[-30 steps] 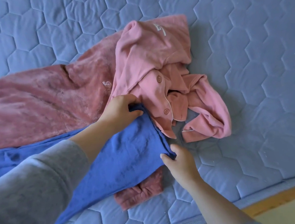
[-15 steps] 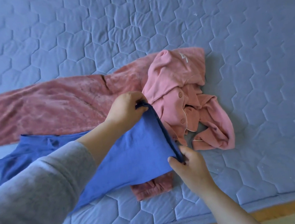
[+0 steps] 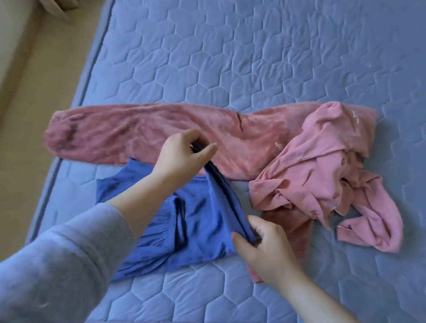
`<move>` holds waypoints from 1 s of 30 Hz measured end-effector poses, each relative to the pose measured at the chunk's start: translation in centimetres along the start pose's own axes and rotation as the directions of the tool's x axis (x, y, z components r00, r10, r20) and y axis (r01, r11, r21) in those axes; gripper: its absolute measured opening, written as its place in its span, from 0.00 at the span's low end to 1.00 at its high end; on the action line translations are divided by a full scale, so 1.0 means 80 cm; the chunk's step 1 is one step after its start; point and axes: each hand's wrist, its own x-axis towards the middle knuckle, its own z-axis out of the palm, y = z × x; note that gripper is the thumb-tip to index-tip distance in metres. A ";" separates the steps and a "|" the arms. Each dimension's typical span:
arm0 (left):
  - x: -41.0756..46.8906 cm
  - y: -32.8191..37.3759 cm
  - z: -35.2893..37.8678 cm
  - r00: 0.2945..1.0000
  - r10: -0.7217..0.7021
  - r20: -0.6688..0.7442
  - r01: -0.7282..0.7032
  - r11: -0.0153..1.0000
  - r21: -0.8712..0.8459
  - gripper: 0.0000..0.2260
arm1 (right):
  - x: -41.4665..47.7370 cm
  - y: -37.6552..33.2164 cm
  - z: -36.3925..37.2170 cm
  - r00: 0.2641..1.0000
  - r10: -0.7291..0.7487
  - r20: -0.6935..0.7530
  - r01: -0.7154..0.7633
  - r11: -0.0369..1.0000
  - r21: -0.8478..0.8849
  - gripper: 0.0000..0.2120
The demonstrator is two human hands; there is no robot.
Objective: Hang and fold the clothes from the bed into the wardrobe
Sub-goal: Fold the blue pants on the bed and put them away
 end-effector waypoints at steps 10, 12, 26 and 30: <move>-0.040 -0.138 -0.101 0.959 -0.263 -0.107 0.254 0.963 -0.090 0.09 | 0.037 -0.038 0.151 0.975 -0.060 0.213 0.097 0.981 -0.168 0.16; -0.046 -0.169 -0.107 0.944 -0.317 -0.094 0.307 0.946 -0.108 0.13 | 0.046 -0.039 0.180 0.969 -0.049 0.242 0.101 0.973 -0.207 0.16; -0.036 -0.324 -0.103 0.871 -0.482 -0.096 0.457 0.866 -0.201 0.18 | 0.094 -0.009 0.314 0.925 0.099 0.367 0.055 0.921 -0.386 0.18; -0.050 -0.340 -0.103 0.844 -0.535 0.022 0.532 0.833 -0.149 0.14 | 0.099 -0.001 0.332 0.920 0.158 0.360 0.007 0.908 -0.418 0.17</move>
